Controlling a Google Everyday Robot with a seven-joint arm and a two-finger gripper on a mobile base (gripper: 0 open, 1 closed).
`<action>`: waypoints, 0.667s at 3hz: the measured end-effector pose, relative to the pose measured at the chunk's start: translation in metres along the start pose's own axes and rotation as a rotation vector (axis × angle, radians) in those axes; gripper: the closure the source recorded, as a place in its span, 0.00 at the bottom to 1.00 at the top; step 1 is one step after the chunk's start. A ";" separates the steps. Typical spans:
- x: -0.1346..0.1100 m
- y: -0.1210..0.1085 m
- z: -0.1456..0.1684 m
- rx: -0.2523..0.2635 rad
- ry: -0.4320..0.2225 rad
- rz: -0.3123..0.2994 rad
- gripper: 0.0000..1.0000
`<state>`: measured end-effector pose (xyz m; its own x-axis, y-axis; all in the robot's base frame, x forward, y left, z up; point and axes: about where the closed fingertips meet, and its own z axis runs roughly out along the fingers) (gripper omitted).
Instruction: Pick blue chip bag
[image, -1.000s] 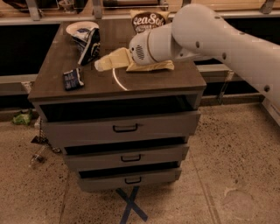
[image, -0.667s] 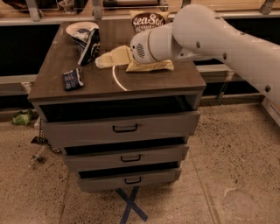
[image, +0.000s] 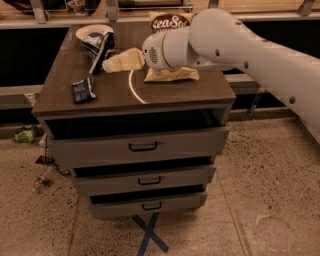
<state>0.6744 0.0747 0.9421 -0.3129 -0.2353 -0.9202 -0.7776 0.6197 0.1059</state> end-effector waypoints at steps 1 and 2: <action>-0.009 -0.008 0.021 0.017 -0.039 -0.018 0.00; -0.012 -0.013 0.053 0.012 -0.079 0.025 0.00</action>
Offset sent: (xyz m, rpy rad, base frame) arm 0.0734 0.0548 -0.0254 0.1447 -0.0158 -0.0592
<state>0.7175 0.1091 0.9317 -0.2877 -0.1602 -0.9442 -0.7633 0.6338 0.1251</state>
